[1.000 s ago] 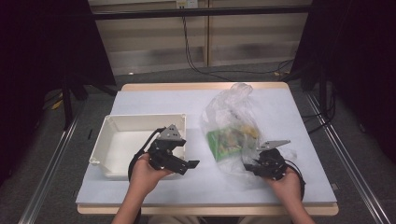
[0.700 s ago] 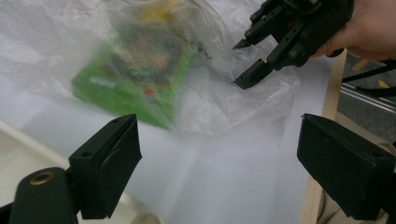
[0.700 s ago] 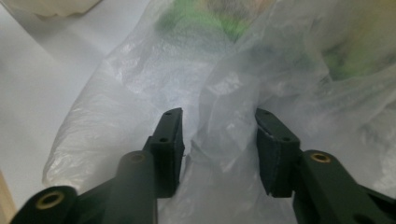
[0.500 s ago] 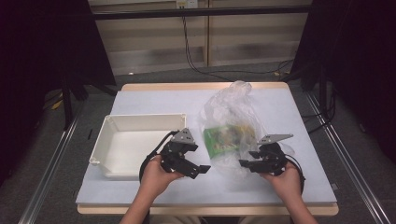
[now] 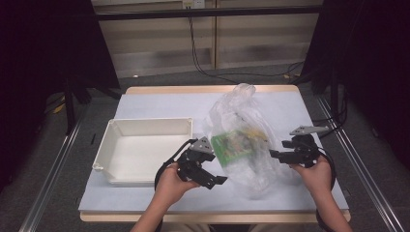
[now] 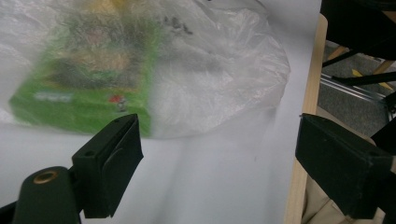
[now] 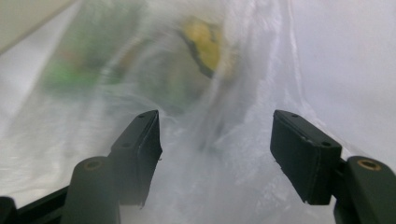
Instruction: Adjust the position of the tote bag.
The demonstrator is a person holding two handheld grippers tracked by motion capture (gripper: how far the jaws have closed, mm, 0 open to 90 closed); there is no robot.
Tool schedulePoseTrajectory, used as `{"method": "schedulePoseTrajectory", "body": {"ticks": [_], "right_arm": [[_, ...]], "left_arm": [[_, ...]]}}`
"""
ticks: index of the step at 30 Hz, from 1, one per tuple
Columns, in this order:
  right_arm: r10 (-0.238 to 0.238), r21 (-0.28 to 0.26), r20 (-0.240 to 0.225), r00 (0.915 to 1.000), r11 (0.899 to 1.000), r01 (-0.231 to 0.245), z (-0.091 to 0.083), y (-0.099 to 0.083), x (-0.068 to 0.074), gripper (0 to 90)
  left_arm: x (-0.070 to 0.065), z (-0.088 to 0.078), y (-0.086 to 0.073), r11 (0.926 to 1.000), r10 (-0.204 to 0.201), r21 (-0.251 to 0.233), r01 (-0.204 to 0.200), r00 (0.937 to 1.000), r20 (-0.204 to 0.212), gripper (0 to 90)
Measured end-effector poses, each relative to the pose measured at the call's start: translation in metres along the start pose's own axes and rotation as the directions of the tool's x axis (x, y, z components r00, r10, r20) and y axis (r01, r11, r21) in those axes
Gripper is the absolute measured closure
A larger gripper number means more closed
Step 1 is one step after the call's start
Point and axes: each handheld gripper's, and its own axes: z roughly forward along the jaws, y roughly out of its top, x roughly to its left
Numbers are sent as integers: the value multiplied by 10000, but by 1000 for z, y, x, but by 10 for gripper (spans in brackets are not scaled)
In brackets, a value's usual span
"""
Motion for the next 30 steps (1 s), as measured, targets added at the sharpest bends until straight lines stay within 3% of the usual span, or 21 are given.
{"method": "schedulePoseTrajectory", "body": {"ticks": [3, 4, 5, 8, 9, 11, 14, 16, 17, 19, 21, 22, 28, 30], "right_arm": [[-274, 631, -130, 9995, 9976, 281, 14, -6, -3, 371], [-274, 631, -130, 9995, 9976, 281, 14, -6, -3, 371], [-726, 1275, -120, 9973, 9891, 735, 23, -10, 3, 477], [-753, 1307, -601, 9953, 9880, 826, 29, -16, 13, 636], [-878, 1210, -593, 9944, 9881, 944, 28, -18, 18, 698], [-689, 1142, -950, 9931, 9903, 796, 28, -20, 23, 786], [-842, 1130, -1398, 9866, 9885, 1003, 29, -22, 38, 887], [-534, 1066, -1873, 9809, 9915, 744, 30, -23, 49, 891], [-545, 1058, -2212, 9737, 9912, 795, 31, -23, 56, 889], [-922, 917, -2536, 9629, 9887, 1188, 34, -24, 71, 828], [-1299, 665, -2280, 9650, 9867, 1485, 30, -21, 80, 681], [-1237, 478, -2217, 9672, 9893, 1375, 26, -18, 81, 637], [-1145, 84, -1552, 9812, 9931, 1172, 5, -6, 65, 516], [-1118, 81, -1279, 9855, 9935, 1138, 1, -3, 58, 480]], "left_arm": [[-1, 1, 1, 10000, -76, 49, 76, 9999, -77, 149], [-1, 4, 1, 9999, -99, -134, 99, 10000, 6, 149], [-1, 6, 2, 10000, -15, -36, 15, 9999, -100, 149], [-3, 9, 4, 10000, 85, -41, -85, 10000, -44, 149], [-4, 10, 4, 9998, -87, -180, 87, 10000, 15, 150], [-5, 12, 5, 9999, -5, -126, 4, 10000, -46, 158], [-7, 17, 5, 9995, -302, -134, 301, 9995, -112, 159], [-8, 21, 4, 9990, -405, -169, 403, 9991, -98, 162], [-8, 23, 4, 9991, -406, -145, 403, 9990, -175, 170], [-9, 26, 3, 9984, -516, -235, 512, 9985, -169, 176], [-11, 31, 3, 9992, -399, -38, 398, 9989, -228, 186], [-11, 33, 2, 9994, -352, 27, 352, 9991, -254, 188], [-13, 49, -1, 9977, -485, 457, 492, 9987, -164, 214], [-13, 56, -3, 9985, -343, 426, 350, 9993, -176, 225]]}}
